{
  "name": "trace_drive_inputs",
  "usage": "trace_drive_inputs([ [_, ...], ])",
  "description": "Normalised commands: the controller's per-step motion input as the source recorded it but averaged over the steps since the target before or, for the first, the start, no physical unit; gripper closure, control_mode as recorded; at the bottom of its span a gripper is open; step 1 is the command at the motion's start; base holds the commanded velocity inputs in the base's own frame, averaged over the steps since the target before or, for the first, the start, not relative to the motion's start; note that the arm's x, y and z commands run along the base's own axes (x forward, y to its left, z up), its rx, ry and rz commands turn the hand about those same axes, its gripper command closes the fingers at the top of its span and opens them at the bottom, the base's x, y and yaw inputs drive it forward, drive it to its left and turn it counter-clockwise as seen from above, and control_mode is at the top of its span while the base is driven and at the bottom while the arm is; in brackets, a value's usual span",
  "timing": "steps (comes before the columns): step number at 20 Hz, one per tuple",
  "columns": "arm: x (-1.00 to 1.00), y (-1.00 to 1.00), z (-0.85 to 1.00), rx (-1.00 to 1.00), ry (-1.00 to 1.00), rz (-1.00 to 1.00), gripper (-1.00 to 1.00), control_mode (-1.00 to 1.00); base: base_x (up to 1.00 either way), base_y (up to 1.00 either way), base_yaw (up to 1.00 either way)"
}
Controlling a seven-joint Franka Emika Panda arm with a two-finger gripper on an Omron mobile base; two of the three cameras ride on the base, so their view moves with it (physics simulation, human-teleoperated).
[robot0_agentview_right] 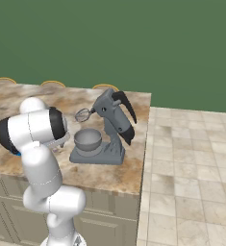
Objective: Add butter and sugar cubes to the stand mixer bowl and then turn on the stand mixer to begin making frosting.
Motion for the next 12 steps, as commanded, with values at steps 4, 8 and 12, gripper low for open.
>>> trace_drive_inputs([
  [4,-0.05,0.00,-0.07,0.00,0.00,0.00,-1.00,-1.00,0.00,0.00,0.00],
  [8,0.00,0.00,-0.03,0.00,0.00,0.00,-1.00,-1.00,0.00,0.00,0.00],
  [12,0.00,0.00,-0.06,0.00,0.00,0.00,-1.00,-1.00,0.00,0.00,0.00],
])
